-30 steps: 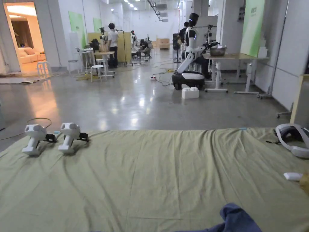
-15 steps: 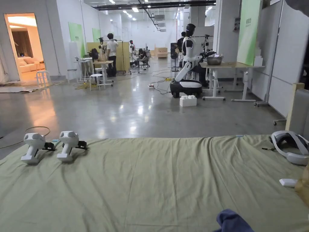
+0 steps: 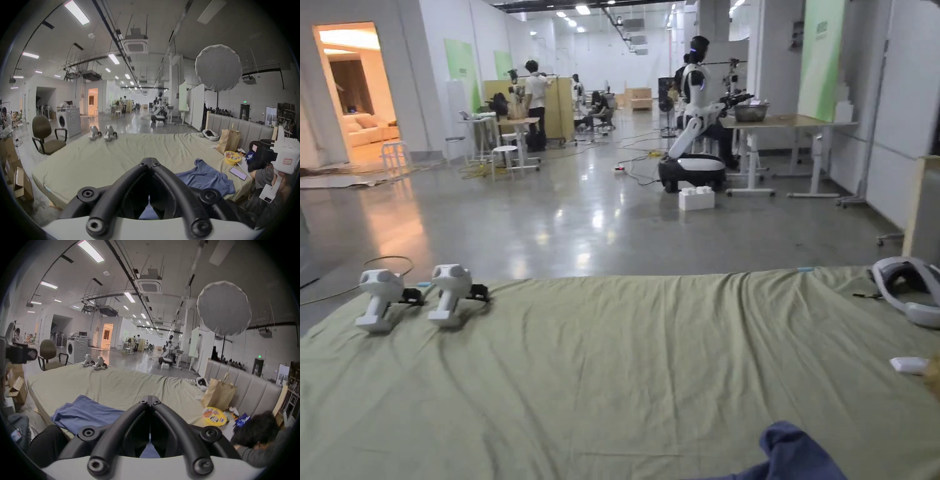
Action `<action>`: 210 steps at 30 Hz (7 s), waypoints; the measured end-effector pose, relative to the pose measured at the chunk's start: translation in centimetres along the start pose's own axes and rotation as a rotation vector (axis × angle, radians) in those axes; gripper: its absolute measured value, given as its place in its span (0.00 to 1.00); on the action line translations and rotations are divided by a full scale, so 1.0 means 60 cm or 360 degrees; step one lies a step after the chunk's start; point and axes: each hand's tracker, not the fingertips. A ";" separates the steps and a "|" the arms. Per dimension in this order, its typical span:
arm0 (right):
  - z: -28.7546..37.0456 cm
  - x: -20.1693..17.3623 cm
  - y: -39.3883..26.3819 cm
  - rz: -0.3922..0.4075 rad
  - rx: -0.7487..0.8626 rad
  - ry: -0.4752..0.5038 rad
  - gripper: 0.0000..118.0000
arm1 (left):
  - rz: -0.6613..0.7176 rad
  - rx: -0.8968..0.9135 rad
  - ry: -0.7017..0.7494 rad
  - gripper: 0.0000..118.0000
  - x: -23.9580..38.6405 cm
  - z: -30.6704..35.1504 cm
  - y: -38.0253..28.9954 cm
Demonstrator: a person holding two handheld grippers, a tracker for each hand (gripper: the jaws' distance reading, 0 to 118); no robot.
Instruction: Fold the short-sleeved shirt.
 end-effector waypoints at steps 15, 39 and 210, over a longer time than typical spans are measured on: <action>-0.073 0.051 -0.083 -0.0349 -0.0496 0.0013 0.02 | 0.0321 -0.0926 0.0080 0.76 -0.165 -0.485 -0.168; -0.349 0.171 -0.112 -0.0548 -0.0881 0.0117 0.69 | -0.0157 -0.1441 0.0230 0.08 -0.128 -0.670 -0.253; 0.026 0.112 -0.130 -0.0737 -0.0602 0.0108 0.03 | 0.1331 -0.0916 -0.0450 0.84 -0.113 -0.345 -0.279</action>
